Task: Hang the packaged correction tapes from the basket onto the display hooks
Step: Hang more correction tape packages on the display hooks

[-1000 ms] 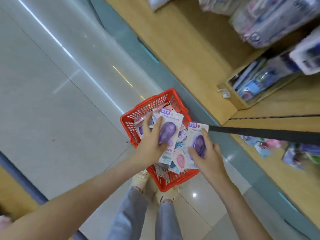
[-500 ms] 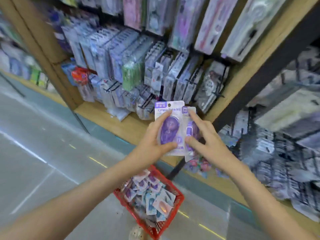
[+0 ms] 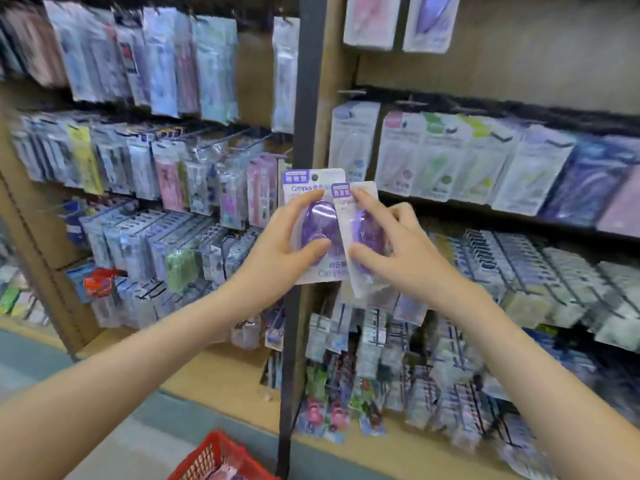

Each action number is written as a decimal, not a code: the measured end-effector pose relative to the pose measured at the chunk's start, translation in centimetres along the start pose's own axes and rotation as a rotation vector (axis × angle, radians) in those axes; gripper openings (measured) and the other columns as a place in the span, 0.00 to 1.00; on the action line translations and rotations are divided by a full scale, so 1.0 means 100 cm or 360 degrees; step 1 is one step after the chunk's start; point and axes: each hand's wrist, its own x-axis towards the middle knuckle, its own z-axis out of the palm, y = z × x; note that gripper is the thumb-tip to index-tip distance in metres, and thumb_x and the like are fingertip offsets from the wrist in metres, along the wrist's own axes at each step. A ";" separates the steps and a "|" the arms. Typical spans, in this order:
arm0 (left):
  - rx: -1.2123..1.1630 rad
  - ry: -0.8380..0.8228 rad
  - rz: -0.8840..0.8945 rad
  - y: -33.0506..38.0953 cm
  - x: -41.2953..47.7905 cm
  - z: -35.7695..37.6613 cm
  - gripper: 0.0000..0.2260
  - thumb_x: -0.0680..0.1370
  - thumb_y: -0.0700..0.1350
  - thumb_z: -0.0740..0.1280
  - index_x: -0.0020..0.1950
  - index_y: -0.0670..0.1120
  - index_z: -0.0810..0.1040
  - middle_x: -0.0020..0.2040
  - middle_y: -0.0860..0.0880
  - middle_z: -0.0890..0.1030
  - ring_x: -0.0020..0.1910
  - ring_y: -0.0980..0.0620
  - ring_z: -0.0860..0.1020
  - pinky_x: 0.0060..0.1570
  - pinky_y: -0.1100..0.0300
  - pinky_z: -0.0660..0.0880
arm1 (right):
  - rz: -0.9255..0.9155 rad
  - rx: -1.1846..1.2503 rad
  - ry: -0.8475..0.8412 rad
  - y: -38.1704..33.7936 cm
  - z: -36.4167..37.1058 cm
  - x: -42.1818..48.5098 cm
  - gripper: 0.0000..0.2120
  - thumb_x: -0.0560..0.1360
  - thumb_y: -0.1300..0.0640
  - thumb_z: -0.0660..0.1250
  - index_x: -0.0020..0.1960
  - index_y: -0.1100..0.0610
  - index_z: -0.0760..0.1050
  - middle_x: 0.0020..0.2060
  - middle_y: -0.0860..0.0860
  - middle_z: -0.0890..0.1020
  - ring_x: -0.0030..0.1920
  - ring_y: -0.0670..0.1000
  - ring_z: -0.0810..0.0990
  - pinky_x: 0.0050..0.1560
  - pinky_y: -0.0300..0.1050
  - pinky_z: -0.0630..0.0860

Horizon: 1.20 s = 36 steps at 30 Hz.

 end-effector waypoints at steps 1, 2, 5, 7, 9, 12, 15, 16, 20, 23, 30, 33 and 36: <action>0.0032 0.0011 0.0056 0.012 0.011 0.003 0.26 0.74 0.47 0.67 0.70 0.57 0.65 0.70 0.57 0.69 0.70 0.60 0.65 0.72 0.48 0.63 | -0.0024 -0.0053 0.0046 0.000 -0.016 0.003 0.34 0.76 0.50 0.66 0.74 0.34 0.52 0.47 0.45 0.63 0.49 0.34 0.67 0.50 0.17 0.59; 0.0062 0.0025 0.0106 0.023 0.023 0.005 0.26 0.73 0.47 0.67 0.70 0.58 0.65 0.69 0.57 0.69 0.70 0.61 0.65 0.72 0.49 0.62 | -0.0046 -0.0099 0.0089 0.000 -0.032 0.006 0.34 0.76 0.49 0.66 0.74 0.34 0.52 0.47 0.45 0.63 0.48 0.35 0.68 0.50 0.18 0.59; 0.0140 0.0051 0.0225 0.051 0.057 0.005 0.25 0.73 0.51 0.67 0.67 0.64 0.64 0.69 0.58 0.69 0.70 0.60 0.66 0.72 0.49 0.62 | -0.0101 -0.0175 0.0227 -0.001 -0.072 0.022 0.34 0.76 0.48 0.65 0.74 0.33 0.50 0.49 0.47 0.63 0.46 0.37 0.69 0.49 0.19 0.61; 0.0163 0.0095 0.0286 0.064 0.079 0.003 0.25 0.72 0.52 0.67 0.67 0.64 0.65 0.68 0.58 0.70 0.70 0.59 0.67 0.71 0.49 0.63 | -0.0162 -0.0222 0.0356 -0.002 -0.093 0.037 0.33 0.76 0.49 0.65 0.75 0.35 0.52 0.50 0.49 0.63 0.46 0.36 0.68 0.48 0.17 0.60; 0.0187 0.0139 0.0351 0.071 0.101 -0.002 0.25 0.73 0.49 0.67 0.67 0.64 0.65 0.66 0.62 0.70 0.69 0.61 0.66 0.72 0.52 0.62 | -0.0218 -0.0284 0.0491 -0.002 -0.110 0.052 0.34 0.76 0.50 0.65 0.76 0.38 0.53 0.51 0.50 0.62 0.44 0.39 0.67 0.48 0.16 0.57; 0.0225 0.0163 0.0436 0.072 0.131 -0.009 0.25 0.76 0.43 0.69 0.68 0.61 0.65 0.64 0.68 0.68 0.66 0.69 0.65 0.69 0.63 0.61 | -0.0241 -0.0365 0.0667 0.003 -0.128 0.075 0.34 0.76 0.51 0.66 0.75 0.36 0.52 0.51 0.50 0.62 0.44 0.42 0.66 0.48 0.21 0.61; 0.0270 0.0188 0.0494 0.070 0.159 -0.018 0.25 0.77 0.41 0.67 0.71 0.57 0.64 0.62 0.69 0.66 0.62 0.75 0.63 0.63 0.71 0.61 | -0.0212 -0.0406 0.0778 0.012 -0.142 0.101 0.34 0.76 0.49 0.65 0.74 0.32 0.50 0.52 0.48 0.61 0.47 0.45 0.69 0.53 0.35 0.69; 0.0274 0.0210 0.0514 0.070 0.169 -0.021 0.25 0.78 0.41 0.67 0.71 0.56 0.64 0.61 0.71 0.66 0.61 0.76 0.63 0.64 0.69 0.61 | -0.0195 -0.0391 0.0798 0.014 -0.146 0.110 0.34 0.76 0.49 0.64 0.73 0.31 0.49 0.51 0.47 0.61 0.47 0.45 0.70 0.53 0.40 0.74; 0.0230 0.0256 0.0606 0.068 0.206 -0.031 0.25 0.78 0.41 0.67 0.71 0.55 0.64 0.63 0.67 0.67 0.65 0.69 0.65 0.70 0.55 0.65 | -0.0163 -0.0400 0.0890 0.021 -0.162 0.153 0.33 0.76 0.49 0.64 0.74 0.31 0.51 0.52 0.49 0.61 0.47 0.45 0.71 0.56 0.52 0.77; 0.0223 0.0249 0.0665 0.068 0.230 -0.032 0.25 0.78 0.41 0.67 0.71 0.56 0.64 0.65 0.60 0.68 0.65 0.64 0.67 0.68 0.54 0.68 | -0.0170 -0.0385 0.0944 0.021 -0.174 0.183 0.33 0.76 0.49 0.64 0.75 0.34 0.51 0.53 0.50 0.62 0.48 0.46 0.70 0.58 0.50 0.75; 0.0134 0.0364 0.0795 0.067 0.257 -0.030 0.25 0.77 0.39 0.68 0.68 0.57 0.65 0.59 0.67 0.67 0.59 0.74 0.67 0.49 0.82 0.66 | -0.0266 -0.0576 0.1029 0.013 -0.184 0.234 0.33 0.78 0.46 0.63 0.76 0.36 0.48 0.55 0.48 0.61 0.51 0.47 0.70 0.50 0.38 0.73; 0.0198 0.0394 0.0853 0.067 0.262 -0.030 0.25 0.76 0.38 0.68 0.68 0.57 0.65 0.59 0.65 0.67 0.57 0.77 0.66 0.50 0.83 0.64 | -0.0283 -0.0641 0.1028 0.014 -0.189 0.239 0.33 0.78 0.46 0.63 0.76 0.37 0.48 0.55 0.49 0.61 0.51 0.47 0.71 0.49 0.39 0.75; 0.0223 0.0393 0.0865 0.068 0.267 -0.029 0.25 0.76 0.39 0.68 0.69 0.57 0.64 0.59 0.64 0.68 0.57 0.77 0.66 0.49 0.82 0.65 | -0.0326 -0.0638 0.0984 0.012 -0.192 0.238 0.33 0.78 0.47 0.63 0.76 0.38 0.49 0.55 0.49 0.62 0.51 0.47 0.71 0.46 0.36 0.72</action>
